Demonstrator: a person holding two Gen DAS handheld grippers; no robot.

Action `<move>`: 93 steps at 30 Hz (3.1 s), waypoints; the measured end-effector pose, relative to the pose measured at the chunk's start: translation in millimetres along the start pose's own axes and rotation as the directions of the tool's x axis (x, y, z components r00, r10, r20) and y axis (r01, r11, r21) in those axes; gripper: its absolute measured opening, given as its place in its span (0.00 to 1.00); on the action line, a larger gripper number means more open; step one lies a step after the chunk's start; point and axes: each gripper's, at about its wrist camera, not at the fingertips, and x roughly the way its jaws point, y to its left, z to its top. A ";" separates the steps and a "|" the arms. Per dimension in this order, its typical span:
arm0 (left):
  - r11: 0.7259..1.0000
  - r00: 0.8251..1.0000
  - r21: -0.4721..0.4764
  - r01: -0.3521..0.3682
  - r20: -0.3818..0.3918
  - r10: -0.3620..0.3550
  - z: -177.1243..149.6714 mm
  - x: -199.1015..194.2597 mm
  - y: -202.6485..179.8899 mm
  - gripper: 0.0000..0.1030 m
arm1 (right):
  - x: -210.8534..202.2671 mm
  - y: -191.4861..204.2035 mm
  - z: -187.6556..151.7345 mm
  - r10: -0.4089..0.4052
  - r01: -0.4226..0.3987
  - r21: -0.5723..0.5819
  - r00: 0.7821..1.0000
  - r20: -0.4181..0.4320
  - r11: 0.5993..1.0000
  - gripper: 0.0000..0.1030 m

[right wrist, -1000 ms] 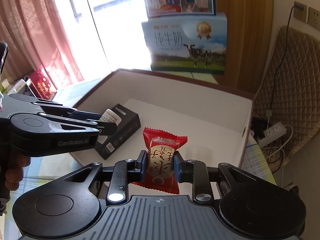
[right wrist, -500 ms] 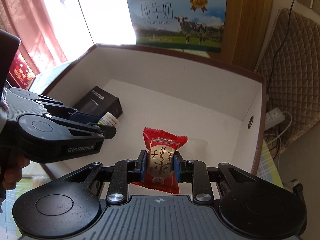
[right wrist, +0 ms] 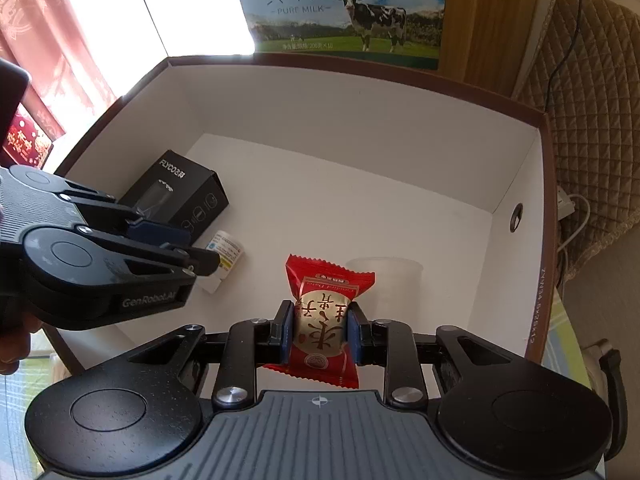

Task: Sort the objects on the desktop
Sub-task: 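Carry both into the brown box and open both tools to release, then withdraw both tools from the brown box back over the remaining items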

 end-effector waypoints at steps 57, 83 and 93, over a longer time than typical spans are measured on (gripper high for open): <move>0.993 0.983 0.052 -0.104 0.156 0.095 -64.8 -112.4 -15.9 0.80 | -114.6 26.0 -48.0 0.026 -0.027 0.000 0.983 0.182 1.000 0.98; 0.989 0.948 -0.048 -0.138 0.282 0.146 -151.2 -202.6 -56.4 0.81 | -186.0 44.3 -121.2 0.064 -0.047 -0.079 0.972 0.228 0.996 0.98; 0.985 0.942 -0.081 -0.150 0.290 0.168 -179.5 -218.3 -68.6 0.81 | -195.6 51.8 -146.9 0.075 -0.052 -0.110 0.975 0.208 0.993 0.98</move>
